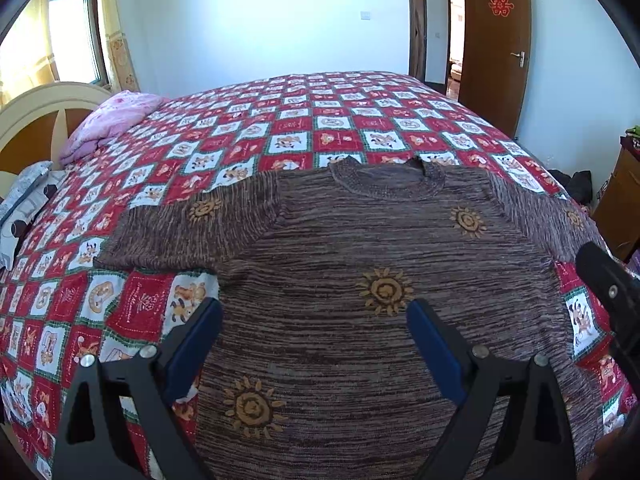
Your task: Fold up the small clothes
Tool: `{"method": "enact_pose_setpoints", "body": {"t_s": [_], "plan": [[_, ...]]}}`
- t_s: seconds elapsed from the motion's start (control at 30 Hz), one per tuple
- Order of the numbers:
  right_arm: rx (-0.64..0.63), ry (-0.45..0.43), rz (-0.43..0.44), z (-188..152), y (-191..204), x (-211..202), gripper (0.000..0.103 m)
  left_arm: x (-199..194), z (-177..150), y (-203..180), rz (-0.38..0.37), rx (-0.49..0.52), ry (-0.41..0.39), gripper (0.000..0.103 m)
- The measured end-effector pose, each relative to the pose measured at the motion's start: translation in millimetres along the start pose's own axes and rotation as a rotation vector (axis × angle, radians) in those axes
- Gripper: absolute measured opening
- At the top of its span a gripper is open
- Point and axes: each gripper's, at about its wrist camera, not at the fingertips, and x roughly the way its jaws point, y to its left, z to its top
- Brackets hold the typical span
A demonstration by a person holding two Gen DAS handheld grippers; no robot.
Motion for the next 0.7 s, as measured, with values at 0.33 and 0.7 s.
{"method": "enact_pose_setpoints", "body": {"t_s": [0.33,0.7], "plan": [[0.010,0.006,-0.004,-2.1,-6.9,0.1,0.102,-9.3,-2.1,-7.6,-0.002,0.027,-0.040,0.096],[0.011,0.014,-0.003,-6.0,-7.7,0.5,0.102,-8.6,-5.7,-7.9,-0.001,0.026,-0.029,0.096]]}}
